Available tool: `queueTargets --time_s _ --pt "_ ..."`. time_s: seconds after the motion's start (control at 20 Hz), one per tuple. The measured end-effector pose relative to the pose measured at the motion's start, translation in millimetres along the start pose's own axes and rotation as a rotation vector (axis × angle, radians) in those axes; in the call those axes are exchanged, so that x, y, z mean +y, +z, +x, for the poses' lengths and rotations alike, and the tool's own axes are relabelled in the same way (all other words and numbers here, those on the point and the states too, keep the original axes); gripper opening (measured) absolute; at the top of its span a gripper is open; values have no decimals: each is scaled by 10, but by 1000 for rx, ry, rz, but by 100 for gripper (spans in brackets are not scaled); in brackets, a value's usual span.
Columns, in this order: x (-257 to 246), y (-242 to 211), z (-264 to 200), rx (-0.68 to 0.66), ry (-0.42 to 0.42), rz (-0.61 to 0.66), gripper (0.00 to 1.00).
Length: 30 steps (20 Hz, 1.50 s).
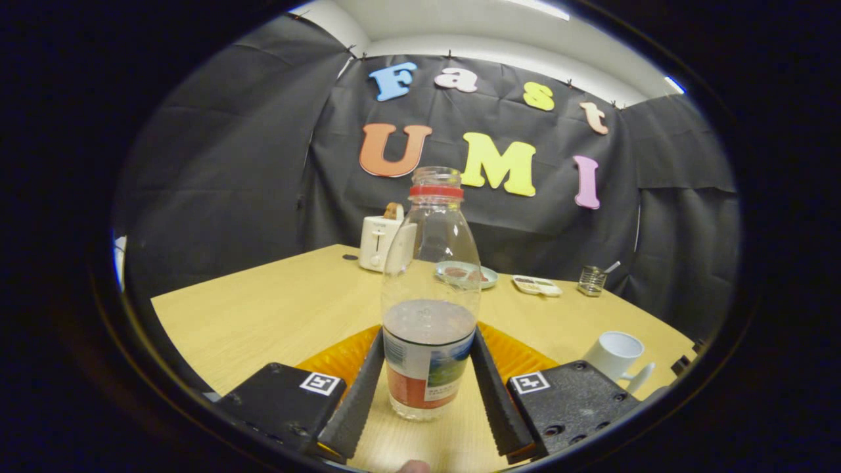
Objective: Take the bottle from table, then pour the juice into the cup, finally place the bottle on the coaster
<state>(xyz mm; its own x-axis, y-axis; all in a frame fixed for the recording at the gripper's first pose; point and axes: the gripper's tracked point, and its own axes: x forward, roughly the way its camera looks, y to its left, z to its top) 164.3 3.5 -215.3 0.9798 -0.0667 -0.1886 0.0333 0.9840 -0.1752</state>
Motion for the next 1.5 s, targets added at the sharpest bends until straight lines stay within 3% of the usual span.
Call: queueTargets --time_s 0.3,0.9,1.2,1.5 --pt "-332 341 -123 -27 -13 139 78" --pt "-650 231 -161 -24 82 594 76" --pt "-716 224 -233 -53 161 939 75" --pt "-725 181 -234 -84 210 1195 75"
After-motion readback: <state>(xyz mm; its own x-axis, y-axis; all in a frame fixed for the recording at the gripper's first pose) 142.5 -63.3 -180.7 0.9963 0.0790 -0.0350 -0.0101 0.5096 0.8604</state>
